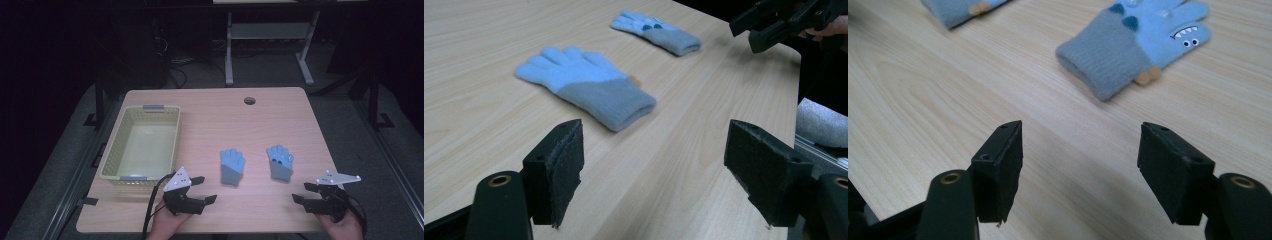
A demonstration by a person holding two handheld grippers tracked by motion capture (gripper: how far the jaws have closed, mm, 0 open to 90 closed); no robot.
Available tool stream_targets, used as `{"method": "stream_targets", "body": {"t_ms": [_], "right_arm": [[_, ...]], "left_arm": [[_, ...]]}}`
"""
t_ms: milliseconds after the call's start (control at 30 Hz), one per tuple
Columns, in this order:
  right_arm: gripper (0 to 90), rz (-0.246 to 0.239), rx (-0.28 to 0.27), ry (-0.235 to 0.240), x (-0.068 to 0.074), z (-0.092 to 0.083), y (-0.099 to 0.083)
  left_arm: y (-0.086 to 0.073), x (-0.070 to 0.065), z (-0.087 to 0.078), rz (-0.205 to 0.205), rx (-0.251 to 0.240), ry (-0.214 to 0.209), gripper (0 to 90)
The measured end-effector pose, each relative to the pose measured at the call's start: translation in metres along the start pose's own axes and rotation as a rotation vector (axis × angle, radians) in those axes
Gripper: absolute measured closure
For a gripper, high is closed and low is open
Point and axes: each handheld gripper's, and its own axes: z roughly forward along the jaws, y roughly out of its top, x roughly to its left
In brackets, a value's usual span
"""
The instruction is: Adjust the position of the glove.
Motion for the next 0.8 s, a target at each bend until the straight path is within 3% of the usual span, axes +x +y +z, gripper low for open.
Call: {"method": "stream_targets", "body": {"t_ms": [467, 533, 800], "right_arm": [[29.9, -0.001, -0.016, 0.015, 0.004, -0.005, 0.007], [30.0, -0.026, -0.008, 0.008, 0.008, -0.006, 0.013], [30.0, -0.042, 0.016, 0.02, 0.011, -0.005, 0.042]], "left_arm": [[-0.003, 0.0, 0.0, -0.004, 0.004, 0.012, 23.6], [-0.003, 0.001, 0.0, -0.003, 0.005, 0.019, 23.6], [0.0, 0.003, -0.002, 0.004, -0.006, 0.009, 23.6]]}}
